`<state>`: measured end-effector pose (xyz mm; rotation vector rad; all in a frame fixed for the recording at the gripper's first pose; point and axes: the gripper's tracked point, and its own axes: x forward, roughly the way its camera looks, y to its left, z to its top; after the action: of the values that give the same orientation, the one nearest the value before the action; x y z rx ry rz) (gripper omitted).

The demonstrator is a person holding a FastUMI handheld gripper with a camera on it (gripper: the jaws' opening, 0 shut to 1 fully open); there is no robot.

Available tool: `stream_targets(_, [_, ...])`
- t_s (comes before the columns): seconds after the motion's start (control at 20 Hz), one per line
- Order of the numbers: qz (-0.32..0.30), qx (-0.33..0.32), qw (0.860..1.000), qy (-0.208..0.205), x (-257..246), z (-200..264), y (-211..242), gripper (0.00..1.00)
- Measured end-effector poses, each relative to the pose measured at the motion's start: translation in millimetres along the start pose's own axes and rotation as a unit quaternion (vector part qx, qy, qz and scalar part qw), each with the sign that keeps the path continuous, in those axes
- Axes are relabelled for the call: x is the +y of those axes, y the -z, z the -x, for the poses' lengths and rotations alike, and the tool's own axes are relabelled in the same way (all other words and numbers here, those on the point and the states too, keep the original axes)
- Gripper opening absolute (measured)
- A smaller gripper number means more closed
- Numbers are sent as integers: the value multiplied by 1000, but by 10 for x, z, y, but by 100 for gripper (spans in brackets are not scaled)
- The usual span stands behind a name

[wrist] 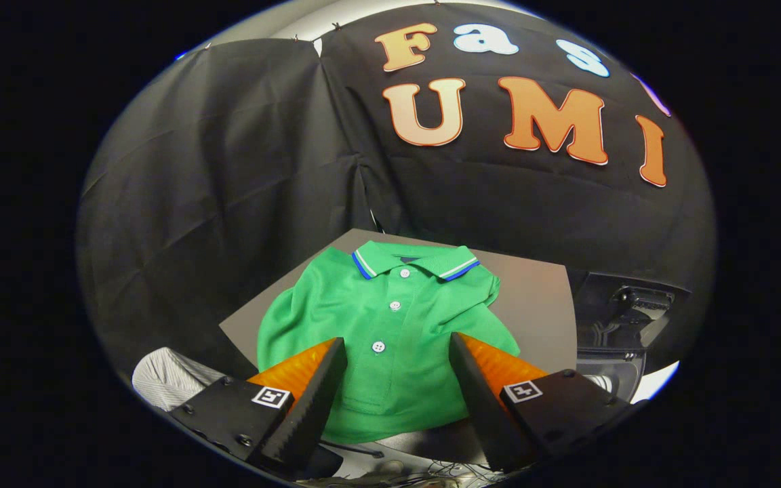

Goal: Put the clothes into the washing machine and then close the washing machine lid.

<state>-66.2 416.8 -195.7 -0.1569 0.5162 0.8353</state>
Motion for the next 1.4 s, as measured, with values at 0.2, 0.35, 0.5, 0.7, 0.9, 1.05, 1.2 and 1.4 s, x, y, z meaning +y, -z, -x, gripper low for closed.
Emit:
stream_targets(0.2, [25,9,1000,7,-10,-80,69,99])
stream_targets(0.35, [41,6,999,8,-30,-145,110,99])
stream_targets(0.5, [47,-3,999,2,-28,-142,149,98])
stream_targets(0.7, [30,-18,999,-19,10,-169,180,66])
stream_targets(0.9, [-2,-8,999,-39,18,-144,229,33])
stream_targets(1.05, [-24,2,998,-50,-18,-109,188,21])
stream_targets(1.2, [-30,4,998,-47,-12,-98,164,9])
stream_targets(1.4, [-26,-20,998,-47,12,96,-52,8])
